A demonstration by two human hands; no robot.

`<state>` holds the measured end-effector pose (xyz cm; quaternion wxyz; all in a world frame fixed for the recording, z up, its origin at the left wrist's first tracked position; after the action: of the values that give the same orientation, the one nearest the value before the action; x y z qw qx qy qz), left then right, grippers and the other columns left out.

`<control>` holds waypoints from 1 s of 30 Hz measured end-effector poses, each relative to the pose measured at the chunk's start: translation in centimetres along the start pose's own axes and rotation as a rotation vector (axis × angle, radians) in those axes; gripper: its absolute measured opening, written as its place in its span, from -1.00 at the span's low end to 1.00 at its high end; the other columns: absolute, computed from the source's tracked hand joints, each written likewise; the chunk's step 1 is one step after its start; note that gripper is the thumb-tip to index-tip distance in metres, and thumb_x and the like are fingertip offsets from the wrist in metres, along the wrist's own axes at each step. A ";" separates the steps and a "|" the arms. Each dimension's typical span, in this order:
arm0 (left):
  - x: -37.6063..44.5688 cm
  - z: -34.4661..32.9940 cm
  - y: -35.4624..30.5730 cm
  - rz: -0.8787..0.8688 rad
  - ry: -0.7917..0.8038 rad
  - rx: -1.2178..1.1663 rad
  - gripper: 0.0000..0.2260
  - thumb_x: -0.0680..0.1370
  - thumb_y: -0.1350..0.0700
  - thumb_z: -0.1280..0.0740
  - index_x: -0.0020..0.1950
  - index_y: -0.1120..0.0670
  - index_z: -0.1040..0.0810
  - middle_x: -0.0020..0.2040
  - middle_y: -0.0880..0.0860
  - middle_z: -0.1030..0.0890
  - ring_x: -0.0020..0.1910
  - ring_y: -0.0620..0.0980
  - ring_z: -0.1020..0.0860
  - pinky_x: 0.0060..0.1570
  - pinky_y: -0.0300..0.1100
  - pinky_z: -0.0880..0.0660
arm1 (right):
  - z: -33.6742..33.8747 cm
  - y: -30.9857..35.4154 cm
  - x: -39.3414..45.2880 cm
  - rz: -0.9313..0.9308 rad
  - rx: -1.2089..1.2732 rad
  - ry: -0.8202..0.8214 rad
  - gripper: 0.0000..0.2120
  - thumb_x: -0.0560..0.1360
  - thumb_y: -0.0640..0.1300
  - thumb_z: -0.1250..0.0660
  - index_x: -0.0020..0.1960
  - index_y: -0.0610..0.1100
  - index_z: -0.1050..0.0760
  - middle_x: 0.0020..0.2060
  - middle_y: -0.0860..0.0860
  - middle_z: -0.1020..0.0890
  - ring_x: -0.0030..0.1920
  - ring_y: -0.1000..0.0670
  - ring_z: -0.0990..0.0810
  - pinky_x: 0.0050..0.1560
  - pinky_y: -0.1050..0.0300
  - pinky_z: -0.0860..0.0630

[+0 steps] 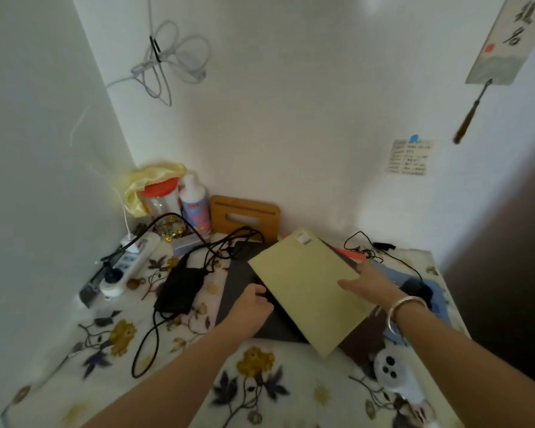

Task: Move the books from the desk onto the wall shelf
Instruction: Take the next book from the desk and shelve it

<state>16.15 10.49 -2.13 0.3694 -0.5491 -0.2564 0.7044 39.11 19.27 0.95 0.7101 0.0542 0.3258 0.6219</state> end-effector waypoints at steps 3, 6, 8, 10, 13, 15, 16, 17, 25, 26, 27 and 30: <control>0.5 -2.3 0.5 0.117 0.037 -0.242 -0.47 0.55 0.28 -0.27 0.46 0.09 -0.14 0.21 0.13 -0.47 0.20 0.12 -0.47 0.19 -0.02 -0.39 | -1.9 -3.7 3.2 -0.084 -0.121 0.021 -0.26 0.24 0.25 -0.46 0.24 -0.17 -0.37 0.15 -0.14 -0.52 0.13 -0.15 -0.53 0.10 -0.07 -0.57; 0.9 -4.1 0.4 0.169 0.061 -0.354 -0.33 0.55 0.32 -0.28 0.52 0.02 0.03 0.37 0.20 -0.38 0.32 0.17 -0.41 0.31 0.07 -0.33 | -2.8 -5.1 5.1 -0.115 -0.182 -0.014 -0.06 0.06 0.42 -0.39 0.24 -0.15 -0.36 0.18 -0.17 -0.52 0.17 -0.21 -0.52 0.12 -0.15 -0.56; 1.6 -4.8 0.5 0.171 0.076 -0.347 -0.25 0.54 0.31 -0.29 0.52 -0.09 0.11 0.25 0.15 -0.45 0.17 0.12 -0.47 0.18 0.03 -0.43 | -2.3 -3.5 3.2 -0.131 -0.194 -0.029 0.04 0.09 0.44 -0.41 0.37 -0.18 -0.27 0.31 -0.21 -0.42 0.31 -0.25 -0.41 0.26 -0.17 -0.45; 1.9 -5.2 0.5 0.145 0.083 -0.340 -0.22 0.53 0.34 -0.28 0.51 -0.13 0.15 0.04 0.06 -0.46 -0.02 0.04 -0.48 -0.11 -0.10 -0.46 | -2.1 -2.7 2.2 -0.156 -0.176 -0.030 0.12 0.19 0.38 -0.43 0.48 -0.22 -0.09 0.43 -0.24 -0.25 0.44 -0.26 -0.22 0.37 -0.18 -0.28; 2.3 -5.3 0.5 0.064 0.071 -0.290 -0.21 0.50 0.44 -0.24 0.49 -0.14 0.07 0.05 0.00 -0.42 0.09 0.06 -0.45 -0.08 -0.09 -0.46 | -2.0 -2.4 1.7 -0.193 -0.159 -0.029 0.14 0.22 0.37 -0.43 0.51 -0.26 -0.02 0.45 -0.27 -0.20 0.47 -0.27 -0.16 0.42 -0.15 -0.20; 2.4 -5.0 0.7 0.032 0.048 -0.309 -0.25 0.47 0.52 -0.19 0.47 -0.09 -0.06 0.01 0.00 -0.43 0.14 0.11 -0.44 0.01 -0.04 -0.46 | -2.1 -2.9 2.3 -0.235 -0.141 -0.006 0.20 0.17 0.44 -0.40 0.50 -0.27 -0.06 0.44 -0.28 -0.24 0.45 -0.28 -0.21 0.41 -0.16 -0.23; 2.5 -4.7 0.8 0.012 0.030 -0.311 -0.29 0.46 0.54 -0.17 0.45 -0.04 -0.12 -0.03 -0.01 -0.43 0.13 0.12 -0.46 -0.01 -0.06 -0.48 | -2.2 -3.2 2.6 -0.260 -0.125 0.015 0.23 0.11 0.49 -0.38 0.49 -0.26 -0.10 0.42 -0.28 -0.27 0.43 -0.28 -0.24 0.41 -0.17 -0.27; 2.2 -4.2 0.8 -0.001 0.014 -0.299 -0.35 0.46 0.54 -0.16 0.42 0.00 -0.18 -0.06 0.00 -0.44 0.09 0.09 -0.47 -0.08 -0.12 -0.49 | -2.4 -3.3 2.6 -0.282 -0.119 0.042 0.24 0.07 0.51 -0.36 0.48 -0.24 -0.14 0.41 -0.27 -0.30 0.41 -0.28 -0.27 0.39 -0.18 -0.29; 0.0 -0.8 1.6 -0.017 0.016 -0.357 -0.53 0.45 0.53 -0.05 0.22 0.12 -0.41 0.22 0.21 -0.47 -0.05 0.03 -0.49 -0.16 -0.13 -0.47 | -4.1 -3.0 0.9 -0.287 -0.148 0.225 0.02 0.27 0.45 -0.30 0.49 -0.19 -0.17 0.47 -0.21 -0.17 0.46 -0.23 -0.20 0.43 -0.11 -0.26; -0.2 -0.4 1.7 -0.012 0.012 -0.394 -0.52 0.46 0.53 -0.06 0.25 0.12 -0.40 0.22 0.22 -0.47 -0.02 0.08 -0.51 -0.13 -0.08 -0.50 | -4.1 -2.7 0.7 -0.271 -0.103 0.264 -0.02 0.29 0.42 -0.33 0.47 -0.20 -0.21 0.44 -0.20 -0.24 0.42 -0.21 -0.29 0.38 -0.10 -0.34; -0.2 0.0 1.9 -0.004 0.006 -0.417 -0.50 0.47 0.53 -0.04 0.29 0.12 -0.39 0.22 0.22 -0.47 0.01 0.11 -0.53 -0.12 -0.05 -0.53 | -4.0 -2.2 0.5 -0.249 -0.023 0.299 -0.09 0.32 0.38 -0.35 0.43 -0.21 -0.27 0.37 -0.18 -0.37 0.34 -0.18 -0.42 0.33 -0.07 -0.42; -0.5 1.2 1.5 0.007 -0.006 -0.468 -0.47 0.50 0.54 0.03 0.34 0.13 -0.37 0.26 0.18 -0.45 0.02 0.08 -0.52 -0.07 -0.05 -0.54 | -3.0 0.5 -0.4 -0.202 0.346 0.308 -0.40 0.44 0.20 -0.35 0.27 -0.23 -0.44 0.06 -0.14 -0.62 -0.03 -0.12 -0.64 0.13 -0.07 -0.58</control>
<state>14.74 9.27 -2.71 0.2287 -0.6188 -0.4121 0.6285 37.11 18.03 -1.01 0.6905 0.0468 0.5357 0.4837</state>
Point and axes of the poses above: each hand's wrist, its own x-axis towards the middle knuckle, its own z-axis out of the back of the hand, y = z × x, the point moved 4 cm from there along x, towards the middle knuckle
